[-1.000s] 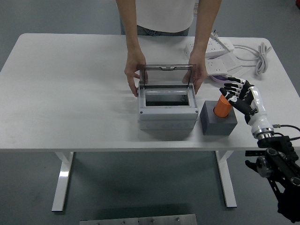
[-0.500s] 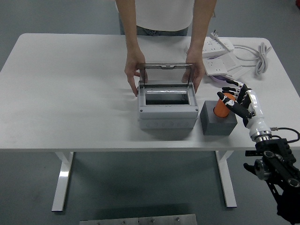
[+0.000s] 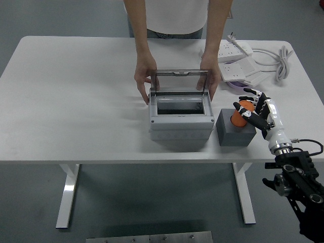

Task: Fetch the battery,place it into the box,close the lid of the box

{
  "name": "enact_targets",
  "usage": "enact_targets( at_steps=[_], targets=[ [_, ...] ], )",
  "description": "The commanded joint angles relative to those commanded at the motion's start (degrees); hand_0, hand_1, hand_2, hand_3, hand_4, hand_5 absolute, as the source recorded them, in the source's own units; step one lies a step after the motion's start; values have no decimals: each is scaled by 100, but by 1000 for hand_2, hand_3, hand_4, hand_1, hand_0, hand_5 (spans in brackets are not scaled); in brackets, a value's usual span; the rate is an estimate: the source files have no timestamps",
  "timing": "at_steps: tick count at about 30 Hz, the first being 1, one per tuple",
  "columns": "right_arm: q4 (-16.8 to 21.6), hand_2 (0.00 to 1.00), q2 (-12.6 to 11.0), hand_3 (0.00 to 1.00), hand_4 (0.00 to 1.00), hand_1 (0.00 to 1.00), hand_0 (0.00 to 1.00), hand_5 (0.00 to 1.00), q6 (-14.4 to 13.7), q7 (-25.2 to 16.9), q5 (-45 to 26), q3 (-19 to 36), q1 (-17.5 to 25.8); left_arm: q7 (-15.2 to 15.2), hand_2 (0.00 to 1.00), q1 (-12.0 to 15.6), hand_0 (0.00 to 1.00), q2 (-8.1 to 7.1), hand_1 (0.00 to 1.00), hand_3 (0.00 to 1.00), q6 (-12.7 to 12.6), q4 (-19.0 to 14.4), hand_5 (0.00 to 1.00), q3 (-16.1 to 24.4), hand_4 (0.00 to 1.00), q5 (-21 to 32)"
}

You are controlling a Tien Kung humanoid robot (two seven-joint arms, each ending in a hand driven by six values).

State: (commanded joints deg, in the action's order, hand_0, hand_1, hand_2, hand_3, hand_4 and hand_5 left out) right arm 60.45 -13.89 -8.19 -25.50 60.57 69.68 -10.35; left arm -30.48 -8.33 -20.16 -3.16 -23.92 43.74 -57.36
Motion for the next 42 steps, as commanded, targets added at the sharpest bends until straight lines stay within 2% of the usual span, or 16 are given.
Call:
enact_targets(
  at_steps=[12, 27, 28, 33, 34, 39, 40, 42],
  targets=[
    [-46, 610, -19, 708, 862, 631, 618, 175, -15, 23, 6, -102, -22, 12, 573, -19, 632, 0, 698, 541, -6, 1, 2, -6, 500, -11],
    [-63, 597, -15, 684, 834, 621, 606, 135, -208, 51, -54, -165, -9, 51, 573, -36, 632, -22, 698, 541, -41, 5, 2, -25, 500, 8],
    [-61, 532, -15, 560, 701, 542, 536, 7, -214, 61, -56, -167, -8, 53, 573, -38, 632, -24, 698, 541, -41, 5, 2, -26, 500, 6],
    [-58, 532, -16, 560, 701, 542, 536, 7, -250, 96, -47, -181, -11, 69, 573, -49, 632, -33, 698, 541, -45, 8, 2, -33, 500, -2],
    [-58, 486, -16, 501, 613, 481, 544, 12, -254, 96, -45, -184, -11, 71, 573, -51, 632, -36, 698, 541, -45, 9, 2, -33, 500, -5],
    [-63, 486, -19, 501, 613, 481, 544, 12, -273, 101, -39, -202, -16, 83, 573, -56, 632, -39, 698, 541, -54, 9, 2, -39, 500, -2],
    [-65, 466, -19, 456, 607, 460, 559, 2, -276, 102, -40, -206, -17, 83, 573, -58, 632, -37, 698, 541, -55, 9, 2, -38, 500, -4],
    [-69, 466, -18, 456, 607, 460, 559, 2, -280, 105, -47, -215, -18, 86, 573, -61, 632, -34, 698, 541, -59, 8, 2, -42, 500, 3]
  ],
)
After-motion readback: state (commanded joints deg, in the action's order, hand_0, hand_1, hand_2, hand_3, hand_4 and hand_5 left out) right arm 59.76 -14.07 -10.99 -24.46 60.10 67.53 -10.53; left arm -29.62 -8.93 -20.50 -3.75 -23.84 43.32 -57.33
